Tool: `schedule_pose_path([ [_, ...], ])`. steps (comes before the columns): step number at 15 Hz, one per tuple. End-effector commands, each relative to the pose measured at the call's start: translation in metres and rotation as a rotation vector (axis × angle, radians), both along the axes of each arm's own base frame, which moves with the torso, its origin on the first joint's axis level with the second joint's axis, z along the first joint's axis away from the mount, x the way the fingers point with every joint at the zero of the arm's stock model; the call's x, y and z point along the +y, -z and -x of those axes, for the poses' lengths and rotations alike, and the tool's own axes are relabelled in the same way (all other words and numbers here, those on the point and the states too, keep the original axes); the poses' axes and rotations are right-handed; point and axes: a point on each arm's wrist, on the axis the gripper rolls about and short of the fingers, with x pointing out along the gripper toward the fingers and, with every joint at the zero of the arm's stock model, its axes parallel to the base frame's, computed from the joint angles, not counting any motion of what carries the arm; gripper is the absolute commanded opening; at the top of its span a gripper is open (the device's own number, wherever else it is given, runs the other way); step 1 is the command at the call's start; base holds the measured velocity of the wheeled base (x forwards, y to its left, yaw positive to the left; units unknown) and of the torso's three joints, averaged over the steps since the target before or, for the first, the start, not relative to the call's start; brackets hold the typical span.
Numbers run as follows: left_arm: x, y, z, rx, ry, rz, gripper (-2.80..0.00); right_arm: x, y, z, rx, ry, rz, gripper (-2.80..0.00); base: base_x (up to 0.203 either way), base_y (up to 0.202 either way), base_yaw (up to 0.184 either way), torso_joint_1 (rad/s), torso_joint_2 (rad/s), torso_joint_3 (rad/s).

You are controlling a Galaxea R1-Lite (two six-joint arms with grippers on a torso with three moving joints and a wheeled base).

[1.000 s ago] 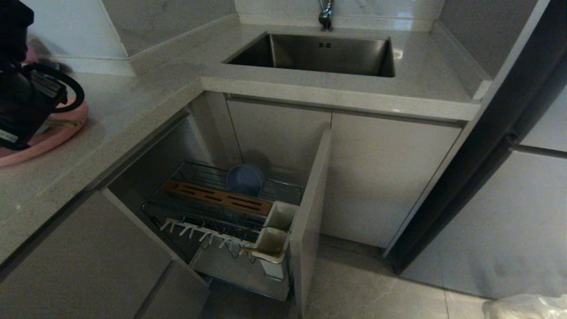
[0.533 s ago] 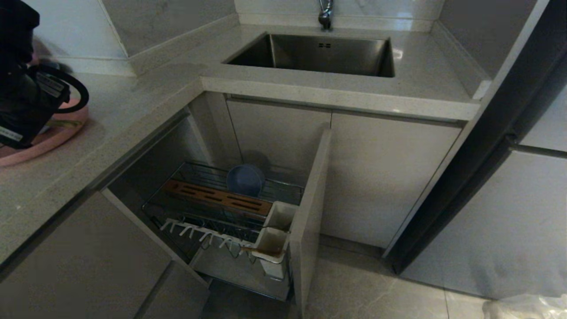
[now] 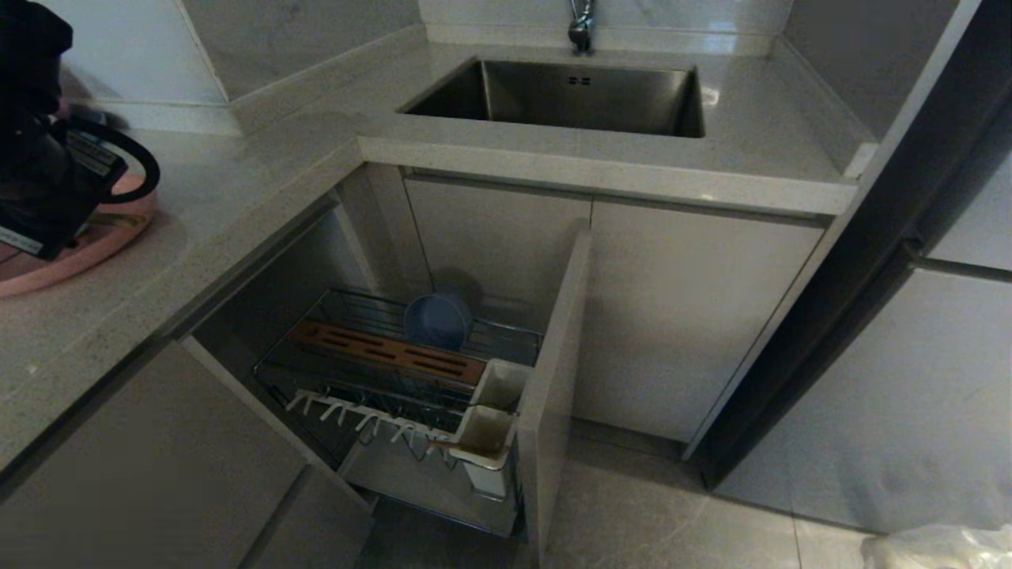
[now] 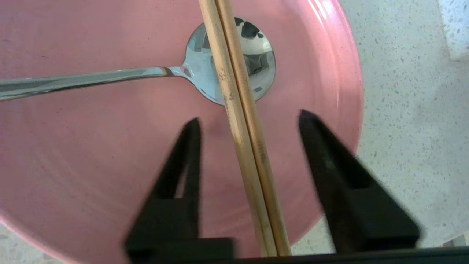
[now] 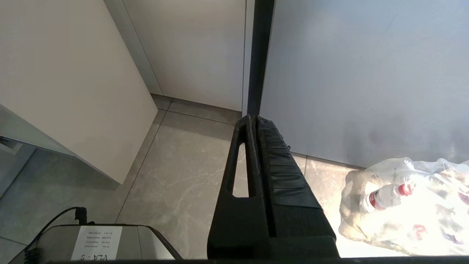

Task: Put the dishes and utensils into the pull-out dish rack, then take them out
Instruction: Pick up the chopsticks and place it in the cupboard

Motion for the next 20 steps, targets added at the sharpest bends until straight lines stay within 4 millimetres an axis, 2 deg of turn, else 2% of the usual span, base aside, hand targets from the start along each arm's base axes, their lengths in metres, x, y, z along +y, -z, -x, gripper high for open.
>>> schedule_pose_path([
  [1,0.000,-0.001,0.002,-0.005,-0.007,0.001,-2.80,0.000,0.000,0.000,0.001,0.000,0.001,-2.80,0.000,0.000,0.000,0.000,0.00,0.000],
  [8,0.000,-0.004,0.005,-0.011,-0.009,-0.002,-2.80,0.000,0.000,0.000,0.001,0.000,0.000,-2.80,0.000,0.000,0.000,0.000,0.00,0.000],
  [11,-0.002,-0.015,0.020,-0.047,-0.032,-0.020,-2.80,0.000,0.000,0.000,0.001,0.000,0.001,-2.80,0.000,0.000,0.000,0.000,0.00,0.000],
  [15,-0.011,-0.043,0.061,-0.150,-0.001,-0.024,-2.80,0.000,0.000,0.000,0.001,-0.001,0.000,-2.80,0.000,0.000,0.000,0.000,0.00,0.000],
  [20,-0.048,-0.069,0.129,-0.268,0.349,0.072,-2.80,0.000,0.000,0.000,0.001,0.000,0.001,-2.80,0.000,0.000,0.000,0.000,0.00,0.000],
])
